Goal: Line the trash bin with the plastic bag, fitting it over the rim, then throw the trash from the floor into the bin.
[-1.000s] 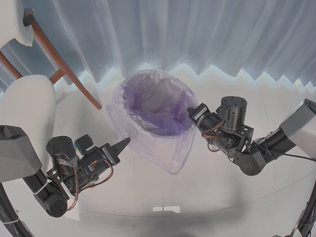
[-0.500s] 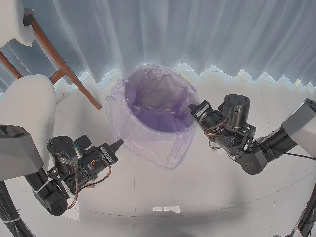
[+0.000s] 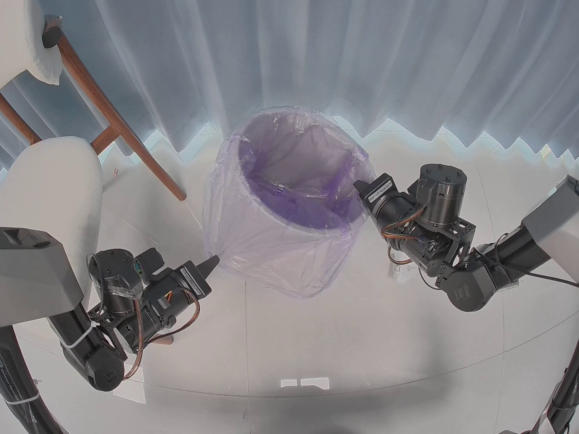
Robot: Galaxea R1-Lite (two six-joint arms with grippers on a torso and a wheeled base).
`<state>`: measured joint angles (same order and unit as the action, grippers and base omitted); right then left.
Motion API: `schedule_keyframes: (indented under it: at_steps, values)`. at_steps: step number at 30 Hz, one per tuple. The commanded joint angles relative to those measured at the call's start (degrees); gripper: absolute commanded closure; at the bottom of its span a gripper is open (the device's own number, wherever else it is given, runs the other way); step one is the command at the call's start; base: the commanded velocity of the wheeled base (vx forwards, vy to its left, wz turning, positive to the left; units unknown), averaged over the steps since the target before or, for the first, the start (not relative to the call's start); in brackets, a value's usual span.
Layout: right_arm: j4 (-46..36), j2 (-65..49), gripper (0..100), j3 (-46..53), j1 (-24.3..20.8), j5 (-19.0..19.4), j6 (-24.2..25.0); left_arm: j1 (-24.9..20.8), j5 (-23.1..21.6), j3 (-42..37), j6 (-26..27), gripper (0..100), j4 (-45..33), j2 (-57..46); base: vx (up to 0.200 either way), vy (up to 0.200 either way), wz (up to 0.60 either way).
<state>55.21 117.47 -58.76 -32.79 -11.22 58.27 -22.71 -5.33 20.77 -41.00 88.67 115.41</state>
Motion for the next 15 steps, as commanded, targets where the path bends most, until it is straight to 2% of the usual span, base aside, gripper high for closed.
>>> schedule_keyframes:
  at_steps: [1, 2, 3, 7, 11, 15]
  values:
    - [0.1, -0.3, 100, -0.1, 0.3, 0.0, 0.1, -0.1, -0.1, -0.6, 0.0, 100, 0.0, 0.1, 0.000, 0.000, 0.00]
    - [0.2, -0.2, 100, -0.1, 0.3, 0.0, 0.0, -0.3, 0.0, -0.9, 0.0, 100, 0.0, 0.1, 0.000, 0.000, 0.00]
    - [0.2, -0.2, 100, -0.1, 0.3, 0.0, 0.0, -0.4, -0.1, -1.5, 0.1, 0, 0.0, 0.1, 0.000, 0.000, 0.00]
    - [0.2, -0.2, 100, 0.1, 0.5, -0.1, -0.4, -0.1, -0.1, -1.1, 0.3, 0, 0.1, -1.3, 0.000, 0.000, 0.00]
    - [-0.3, 0.0, 100, 0.7, 0.5, -0.1, -1.4, -0.5, -1.1, -1.6, -0.1, 0, -0.3, -9.1, 0.000, 0.000, 0.00]
    - [0.1, 0.7, 100, 1.2, 1.0, -0.1, -3.0, -2.2, -2.8, -4.0, 0.7, 0, -7.3, -16.0, 0.000, 0.000, 0.00]
